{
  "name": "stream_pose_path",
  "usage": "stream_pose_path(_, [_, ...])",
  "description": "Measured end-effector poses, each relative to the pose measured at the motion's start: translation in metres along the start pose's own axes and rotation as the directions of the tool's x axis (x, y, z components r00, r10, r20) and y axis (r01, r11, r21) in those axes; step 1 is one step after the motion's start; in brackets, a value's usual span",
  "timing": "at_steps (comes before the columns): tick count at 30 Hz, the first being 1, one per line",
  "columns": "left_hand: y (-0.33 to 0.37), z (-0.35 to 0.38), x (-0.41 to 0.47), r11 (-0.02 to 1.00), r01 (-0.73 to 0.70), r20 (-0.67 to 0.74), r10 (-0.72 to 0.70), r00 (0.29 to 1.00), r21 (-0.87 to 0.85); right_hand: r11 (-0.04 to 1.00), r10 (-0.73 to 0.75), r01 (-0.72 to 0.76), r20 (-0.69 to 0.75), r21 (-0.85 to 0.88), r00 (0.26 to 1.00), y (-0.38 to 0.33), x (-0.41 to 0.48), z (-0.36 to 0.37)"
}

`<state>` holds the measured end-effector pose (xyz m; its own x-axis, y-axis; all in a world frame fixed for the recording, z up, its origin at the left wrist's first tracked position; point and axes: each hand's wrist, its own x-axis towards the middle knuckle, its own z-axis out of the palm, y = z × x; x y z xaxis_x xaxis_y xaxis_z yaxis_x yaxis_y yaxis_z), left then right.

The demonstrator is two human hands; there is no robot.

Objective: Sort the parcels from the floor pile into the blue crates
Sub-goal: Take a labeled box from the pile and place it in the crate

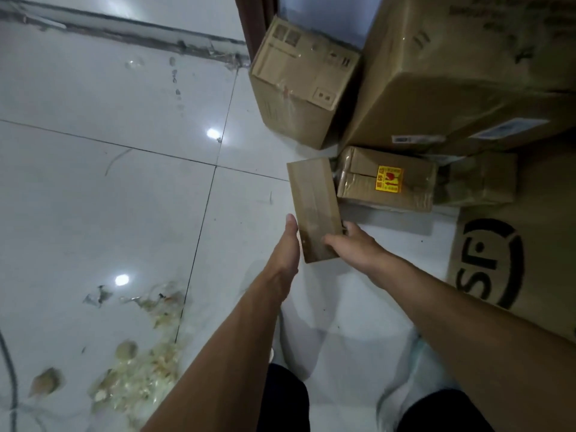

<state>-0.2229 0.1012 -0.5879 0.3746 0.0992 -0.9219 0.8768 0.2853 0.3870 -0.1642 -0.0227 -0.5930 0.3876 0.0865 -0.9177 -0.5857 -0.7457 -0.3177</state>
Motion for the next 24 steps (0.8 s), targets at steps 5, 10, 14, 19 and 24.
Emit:
stream_pose_path(5, [-0.001,-0.002,-0.010,1.000,0.020,-0.005,-0.020,1.000,0.009,0.997,-0.018,0.014,0.047,0.080,0.999,-0.011,-0.024,-0.001])
stream_pose_path(10, [0.024,-0.004,-0.080,0.991,0.017,-0.028,-0.013,1.000,0.131,0.999,-0.040,0.039,0.075,0.017,0.996,-0.025,-0.098,-0.011])
stream_pose_path(14, [0.062,-0.004,-0.179,0.986,0.030,0.003,-0.031,1.000,0.163,0.999,-0.050,0.051,0.085,-0.014,0.995,-0.052,-0.197,-0.036])
stream_pose_path(19, [0.111,-0.010,-0.288,0.985,-0.011,0.002,0.011,1.000,0.171,0.994,-0.112,0.109,0.089,0.031,0.990,-0.085,-0.309,-0.071])
stream_pose_path(24, [0.152,-0.009,-0.394,0.985,-0.030,0.004,0.029,1.000,0.168,0.964,-0.229,0.222,-0.031,-0.148,0.973,-0.102,-0.418,-0.093])
